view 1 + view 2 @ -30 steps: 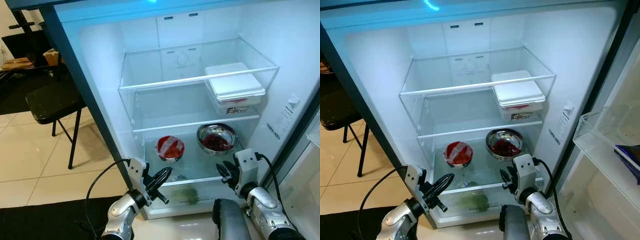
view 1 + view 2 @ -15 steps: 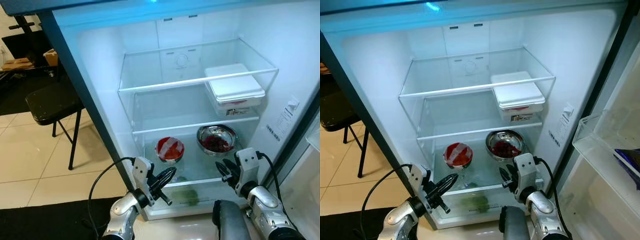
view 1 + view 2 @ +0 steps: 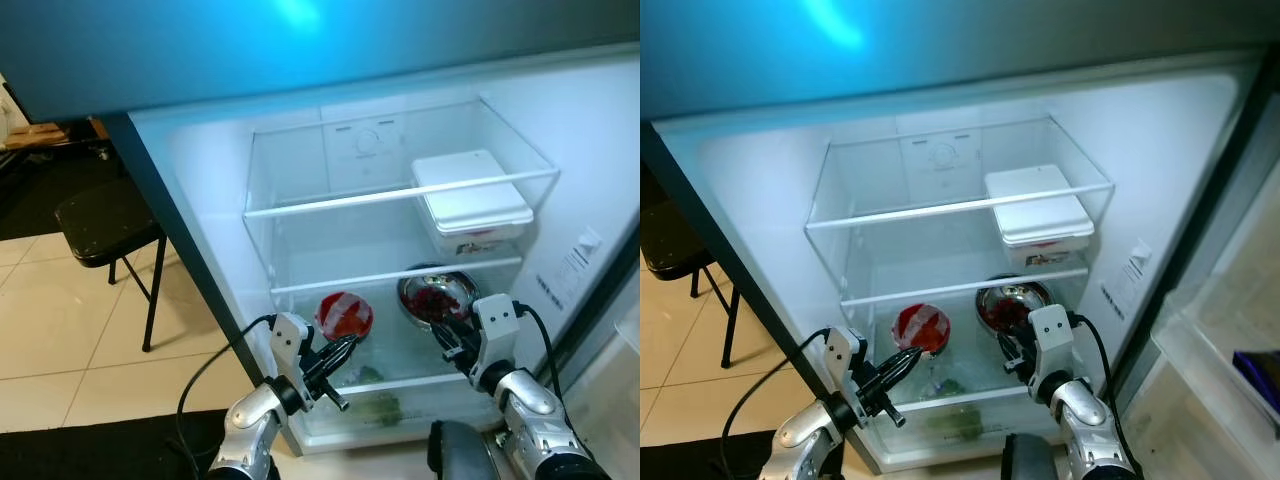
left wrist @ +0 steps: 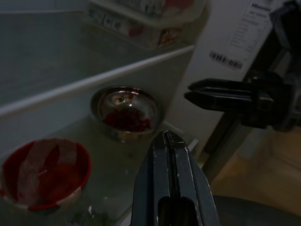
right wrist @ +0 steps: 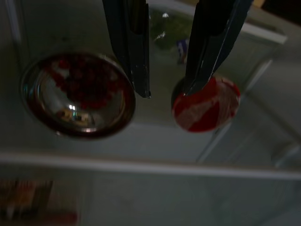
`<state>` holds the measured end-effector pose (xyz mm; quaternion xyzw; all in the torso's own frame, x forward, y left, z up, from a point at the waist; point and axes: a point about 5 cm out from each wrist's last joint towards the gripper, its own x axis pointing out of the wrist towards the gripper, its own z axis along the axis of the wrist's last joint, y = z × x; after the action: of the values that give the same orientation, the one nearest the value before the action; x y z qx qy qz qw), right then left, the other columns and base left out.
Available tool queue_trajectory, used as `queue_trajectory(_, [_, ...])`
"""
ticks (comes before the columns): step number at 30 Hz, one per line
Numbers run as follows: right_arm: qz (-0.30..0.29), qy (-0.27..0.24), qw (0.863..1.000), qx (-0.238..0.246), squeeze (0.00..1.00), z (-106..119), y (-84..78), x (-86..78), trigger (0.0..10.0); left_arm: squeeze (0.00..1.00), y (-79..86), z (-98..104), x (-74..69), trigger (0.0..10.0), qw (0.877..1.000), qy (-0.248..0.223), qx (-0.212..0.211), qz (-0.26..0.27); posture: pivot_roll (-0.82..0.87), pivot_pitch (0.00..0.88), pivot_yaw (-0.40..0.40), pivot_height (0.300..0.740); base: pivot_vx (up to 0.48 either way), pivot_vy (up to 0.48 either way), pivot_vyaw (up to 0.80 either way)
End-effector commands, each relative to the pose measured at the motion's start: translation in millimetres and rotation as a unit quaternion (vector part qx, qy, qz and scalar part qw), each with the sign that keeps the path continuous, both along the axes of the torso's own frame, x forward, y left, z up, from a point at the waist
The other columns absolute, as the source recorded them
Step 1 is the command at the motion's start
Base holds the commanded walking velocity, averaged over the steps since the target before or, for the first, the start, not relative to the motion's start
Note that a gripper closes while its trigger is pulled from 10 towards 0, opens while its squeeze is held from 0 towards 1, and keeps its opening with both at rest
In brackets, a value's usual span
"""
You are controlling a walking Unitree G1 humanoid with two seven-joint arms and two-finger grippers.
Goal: Restocking fridge
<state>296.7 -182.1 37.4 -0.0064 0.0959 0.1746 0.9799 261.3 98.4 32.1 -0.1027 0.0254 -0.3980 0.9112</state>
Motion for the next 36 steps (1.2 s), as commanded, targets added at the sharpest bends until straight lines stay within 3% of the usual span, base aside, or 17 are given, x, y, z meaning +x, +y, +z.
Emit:
queue_trajectory(1, [-0.009,-0.004,1.000,0.003,0.00,1,1.7,2.0,10.0,0.00,-5.2,3,1.2,10.0,1.000,-0.008,0.004,-0.010,-0.05,0.000,0.063,0.607,0.000,0.000,0.00])
queue_trajectory(15, [-0.017,-0.006,1.000,0.003,0.00,2,-1.5,2.9,10.0,0.00,-11.9,1,-2.6,10.0,0.999,-0.008,0.014,-0.034,-0.06,0.000,0.065,0.607,0.000,0.000,0.00])
queue_trajectory(36, [-0.017,-0.010,1.000,0.010,0.00,2,-5.2,1.8,10.0,0.00,-17.6,-1,-5.3,10.0,0.998,-0.009,0.022,-0.053,-0.07,0.000,0.065,0.694,0.000,0.000,0.00])
